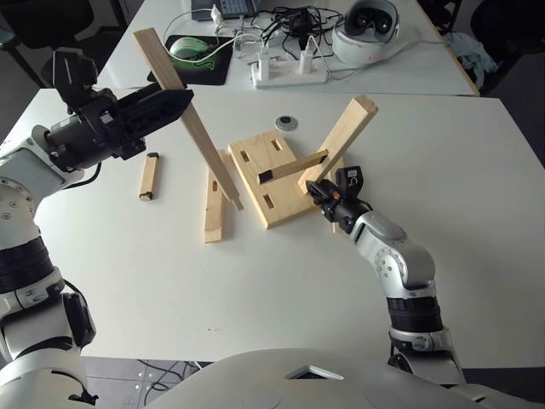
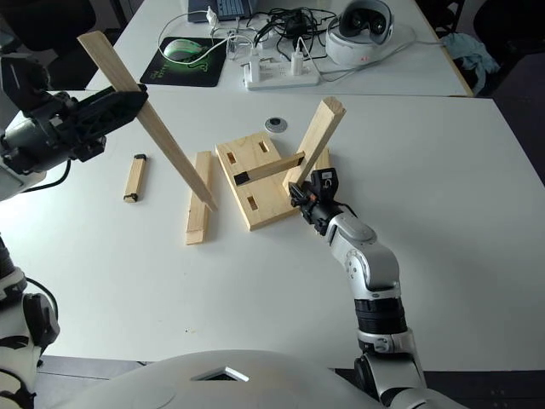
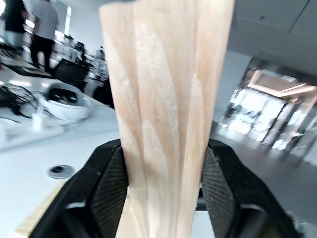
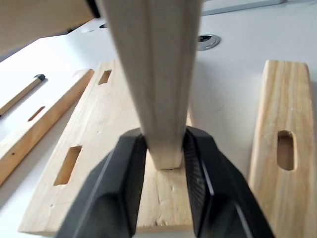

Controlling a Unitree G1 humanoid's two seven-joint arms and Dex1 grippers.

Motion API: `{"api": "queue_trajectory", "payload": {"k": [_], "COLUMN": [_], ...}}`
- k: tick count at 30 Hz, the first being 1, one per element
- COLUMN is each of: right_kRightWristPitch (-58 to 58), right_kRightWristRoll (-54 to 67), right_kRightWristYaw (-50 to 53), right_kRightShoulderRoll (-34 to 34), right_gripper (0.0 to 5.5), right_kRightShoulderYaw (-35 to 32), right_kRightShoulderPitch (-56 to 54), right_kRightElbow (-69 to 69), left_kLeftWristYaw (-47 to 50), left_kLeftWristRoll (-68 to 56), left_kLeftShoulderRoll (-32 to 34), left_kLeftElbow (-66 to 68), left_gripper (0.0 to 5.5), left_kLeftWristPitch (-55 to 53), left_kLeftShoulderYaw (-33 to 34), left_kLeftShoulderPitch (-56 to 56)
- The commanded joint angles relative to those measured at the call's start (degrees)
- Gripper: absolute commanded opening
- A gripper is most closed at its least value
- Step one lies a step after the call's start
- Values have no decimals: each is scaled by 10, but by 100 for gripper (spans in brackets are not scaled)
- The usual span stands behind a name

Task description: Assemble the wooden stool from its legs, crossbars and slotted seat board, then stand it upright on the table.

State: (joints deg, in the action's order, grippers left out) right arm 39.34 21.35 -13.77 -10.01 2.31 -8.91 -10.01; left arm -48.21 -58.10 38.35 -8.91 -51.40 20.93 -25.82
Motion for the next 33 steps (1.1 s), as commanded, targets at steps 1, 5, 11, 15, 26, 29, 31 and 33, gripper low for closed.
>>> {"api": "queue_trajectory", "payload": {"k": [1, 5, 11, 15, 26, 29, 31, 33], "right_kRightWristPitch": [17, 28, 44, 48, 59, 64, 66, 69], "right_kRightWristRoll": [7, 3, 6, 5, 1, 1, 2, 2], "right_kRightWristYaw": [-12, -13, -26, -37, -55, -59, -60, -60], "right_kRightShoulderRoll": [-11, -7, -12, -19, -27, -27, -27, -27], "right_gripper": [105, 105, 105, 105, 105, 105, 104, 104], "right_kRightShoulderYaw": [-13, -5, 3, 6, 11, 13, 12, 10], "right_kRightShoulderPitch": [-19, -14, -17, -21, -42, -47, -48, -48], "right_kRightElbow": [-1, -5, -8, -2, 19, 20, 18, 16], "left_kLeftWristYaw": [9, 24, 39, 51, 66, 46, 30, 12], "left_kLeftWristRoll": [47, 96, 176, 193, 193, 228, 255, 279], "left_kLeftShoulderRoll": [-44, -105, -157, -178, -218, -205, -188, -172], "left_kLeftElbow": [-55, -84, -73, -65, -103, -92, -77, -53], "left_gripper": [204, 204, 204, 204, 204, 204, 204, 204], "left_kLeftWristPitch": [76, 160, 271, 313, 332, 351, 368, 386], "left_kLeftShoulderYaw": [-27, -47, -78, -82, -138, -162, -174, -185], "left_kLeftShoulderPitch": [63, 143, 212, 202, 206, 239, 257, 276]}}
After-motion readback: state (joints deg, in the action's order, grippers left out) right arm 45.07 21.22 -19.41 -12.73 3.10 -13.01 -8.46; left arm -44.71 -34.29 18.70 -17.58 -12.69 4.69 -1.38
